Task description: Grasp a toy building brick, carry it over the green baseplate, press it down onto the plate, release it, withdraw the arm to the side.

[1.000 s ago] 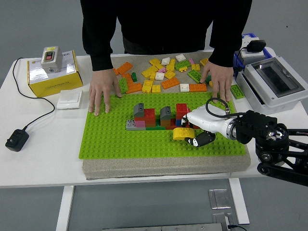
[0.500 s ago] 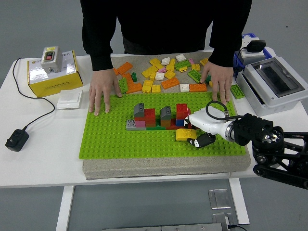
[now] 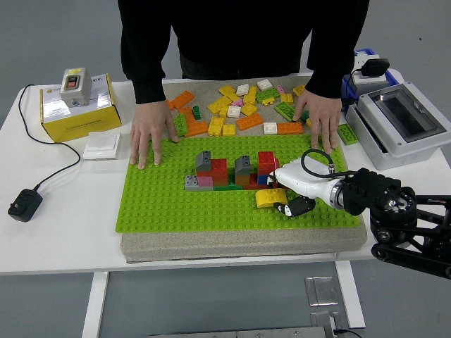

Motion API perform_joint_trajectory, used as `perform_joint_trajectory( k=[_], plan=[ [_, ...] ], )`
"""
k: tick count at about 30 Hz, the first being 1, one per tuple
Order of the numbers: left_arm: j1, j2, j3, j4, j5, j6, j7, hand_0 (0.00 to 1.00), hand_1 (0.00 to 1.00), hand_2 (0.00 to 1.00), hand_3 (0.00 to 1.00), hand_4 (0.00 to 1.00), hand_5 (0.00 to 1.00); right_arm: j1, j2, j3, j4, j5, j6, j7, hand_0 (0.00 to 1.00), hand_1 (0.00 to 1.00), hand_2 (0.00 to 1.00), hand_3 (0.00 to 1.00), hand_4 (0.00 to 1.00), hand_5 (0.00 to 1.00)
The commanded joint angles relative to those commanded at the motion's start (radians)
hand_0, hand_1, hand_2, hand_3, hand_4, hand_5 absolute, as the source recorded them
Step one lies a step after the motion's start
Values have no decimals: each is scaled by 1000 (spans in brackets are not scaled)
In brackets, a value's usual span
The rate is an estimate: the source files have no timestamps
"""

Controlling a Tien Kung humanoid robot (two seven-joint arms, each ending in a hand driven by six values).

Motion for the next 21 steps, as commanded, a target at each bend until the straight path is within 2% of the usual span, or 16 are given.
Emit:
perform_joint_trajectory(
  k=[4, 5, 21],
  plan=[
    [0, 0, 0, 0, 0, 0, 0, 685, 638, 604, 704, 159, 612, 1, -5, -2, 3, 2, -1, 2, 234, 266, 583, 642, 303, 241],
    [0, 0, 0, 0, 0, 0, 0, 685, 638, 605, 704, 160, 612, 2, -6, -2, 3, 3, -1, 2, 237, 266, 606, 712, 310, 232],
    [-2, 2, 1, 0, 1, 0, 0, 685, 639, 603, 703, 158, 611, 2, -21, -9, 9, 18, -8, 5, 235, 267, 610, 721, 323, 227]
  ],
)
